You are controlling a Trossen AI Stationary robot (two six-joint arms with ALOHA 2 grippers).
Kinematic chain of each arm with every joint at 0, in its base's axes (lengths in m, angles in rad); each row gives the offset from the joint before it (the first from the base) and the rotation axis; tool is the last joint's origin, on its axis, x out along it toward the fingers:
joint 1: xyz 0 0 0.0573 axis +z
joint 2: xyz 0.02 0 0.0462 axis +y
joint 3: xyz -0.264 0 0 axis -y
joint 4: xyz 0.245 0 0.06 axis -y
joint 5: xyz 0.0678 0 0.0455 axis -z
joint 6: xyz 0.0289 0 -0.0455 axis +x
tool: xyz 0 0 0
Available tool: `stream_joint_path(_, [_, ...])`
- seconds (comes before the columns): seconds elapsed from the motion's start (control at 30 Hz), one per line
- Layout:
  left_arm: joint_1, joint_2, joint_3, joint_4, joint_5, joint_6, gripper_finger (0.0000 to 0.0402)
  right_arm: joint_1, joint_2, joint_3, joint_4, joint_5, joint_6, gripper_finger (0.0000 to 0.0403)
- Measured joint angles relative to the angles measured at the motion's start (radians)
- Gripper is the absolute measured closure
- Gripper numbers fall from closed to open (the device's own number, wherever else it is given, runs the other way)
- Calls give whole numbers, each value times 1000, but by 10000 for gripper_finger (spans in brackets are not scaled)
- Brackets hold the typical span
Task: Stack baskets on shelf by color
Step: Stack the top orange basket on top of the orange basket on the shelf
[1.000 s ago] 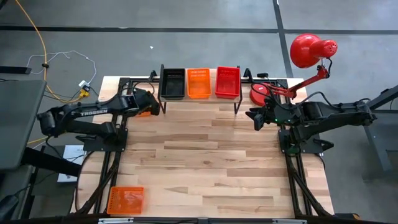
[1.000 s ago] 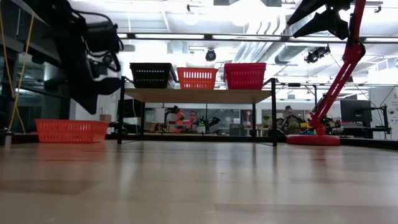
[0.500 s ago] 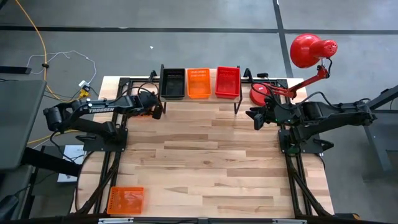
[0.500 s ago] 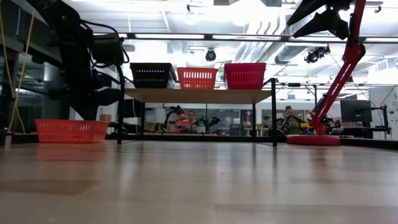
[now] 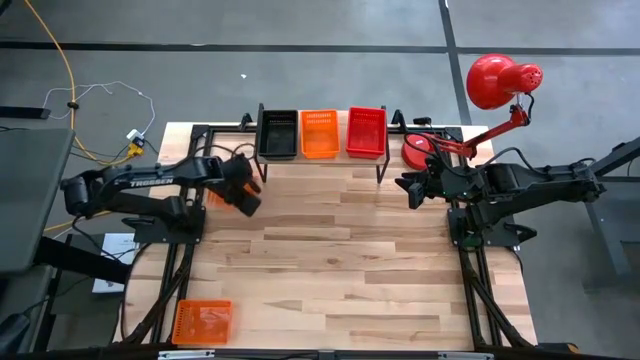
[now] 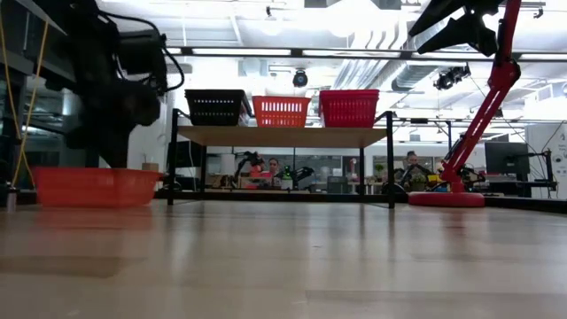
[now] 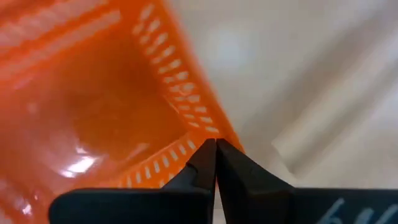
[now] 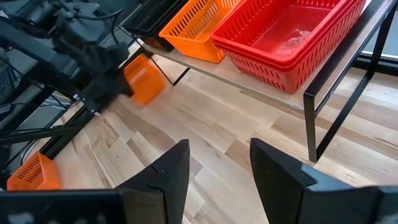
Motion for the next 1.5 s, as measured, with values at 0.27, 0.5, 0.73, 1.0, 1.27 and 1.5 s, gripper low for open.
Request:
stream_joint_path(0.27, [-178, -94, 0, -41, 163, -117, 401, 0, 0, 0, 0, 0, 0, 247])
stream_joint_path(0.5, [-295, -207, 48, -44, 14, -274, 401, 0, 0, 0, 0, 0, -3, 247])
stream_joint_path(0.73, [-456, -193, 94, -30, -402, -618, 401, 0, 0, 0, 0, 2, -1, 247])
stream_joint_path(1.0, [-702, -51, 93, -47, -710, -1008, 401, 0, 0, 0, 0, 6, 2, 247])
stream_joint_path(1.27, [-701, 62, 93, -48, -722, -1046, 373, 0, 0, 0, 0, 27, 35, 247])
stream_joint_path(1.5, [-666, 58, 93, -54, -721, -1010, 307, 0, 0, 0, 0, 26, 35, 247])
